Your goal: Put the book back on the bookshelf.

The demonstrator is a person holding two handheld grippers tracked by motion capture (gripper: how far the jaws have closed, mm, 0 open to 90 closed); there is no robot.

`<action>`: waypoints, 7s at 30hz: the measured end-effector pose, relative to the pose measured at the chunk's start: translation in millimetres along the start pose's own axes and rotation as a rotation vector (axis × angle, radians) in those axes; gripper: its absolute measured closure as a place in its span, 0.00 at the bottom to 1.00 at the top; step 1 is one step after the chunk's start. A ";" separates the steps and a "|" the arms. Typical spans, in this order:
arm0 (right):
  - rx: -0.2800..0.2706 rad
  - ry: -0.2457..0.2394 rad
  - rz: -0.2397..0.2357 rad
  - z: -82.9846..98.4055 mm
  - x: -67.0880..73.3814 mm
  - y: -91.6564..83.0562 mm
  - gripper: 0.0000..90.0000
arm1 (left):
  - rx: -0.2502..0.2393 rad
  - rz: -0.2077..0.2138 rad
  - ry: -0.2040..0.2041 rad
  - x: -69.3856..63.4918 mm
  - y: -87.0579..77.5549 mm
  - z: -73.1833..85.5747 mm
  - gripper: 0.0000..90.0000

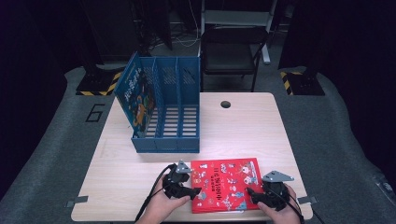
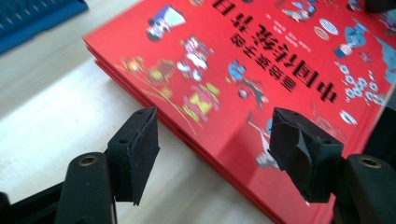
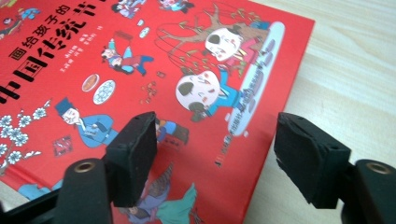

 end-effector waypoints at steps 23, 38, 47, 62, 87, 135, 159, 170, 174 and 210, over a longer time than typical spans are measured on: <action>-0.034 0.142 -0.066 -0.2 -2.7 6.2 0.31 | 0.014 0.068 -0.077 -0.7 7.6 11.1 0.36; -0.080 0.059 -0.104 -16.1 13.0 14.9 0.33 | -0.008 0.024 -0.124 23.1 -1.2 10.5 0.36; -0.072 0.071 -0.105 -14.3 13.0 17.8 0.34 | 0.010 0.099 -0.208 25.4 3.5 17.5 0.28; -0.035 0.083 -0.134 -6.9 14.8 13.3 0.35 | 0.028 0.170 -0.222 13.7 9.5 25.5 0.21; 0.005 0.111 -0.151 -3.2 16.0 7.1 0.42 | 0.035 0.176 -0.222 10.6 11.4 27.3 0.19; -0.056 -0.018 -0.221 -31.1 37.3 34.0 0.38 | -0.020 0.119 -0.361 55.3 -11.6 29.8 0.28; -0.001 -0.001 -0.263 -22.2 36.6 21.2 0.52 | -0.017 0.143 -0.387 47.0 -12.1 42.6 0.27; -0.012 -0.006 -0.284 -20.9 38.6 22.4 0.47 | -0.013 0.141 -0.384 46.8 -13.5 40.4 0.28; -0.015 0.002 -0.288 -20.8 38.3 22.4 0.47 | -0.015 0.142 -0.392 47.3 -16.1 39.4 0.31; -0.035 0.024 -0.331 -26.0 44.5 26.2 0.47 | -0.124 0.149 -0.421 55.1 -50.5 24.1 0.47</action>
Point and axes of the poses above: each handheld gripper's, and its own axes: y roughly forward along the jaws, z roughly out of its underside, x roughly to its left, the point moved 6 cm from there along y, roughly forward along the jaws, and after that the axes turned 8 degrees about -y, right-handed, at the moved point
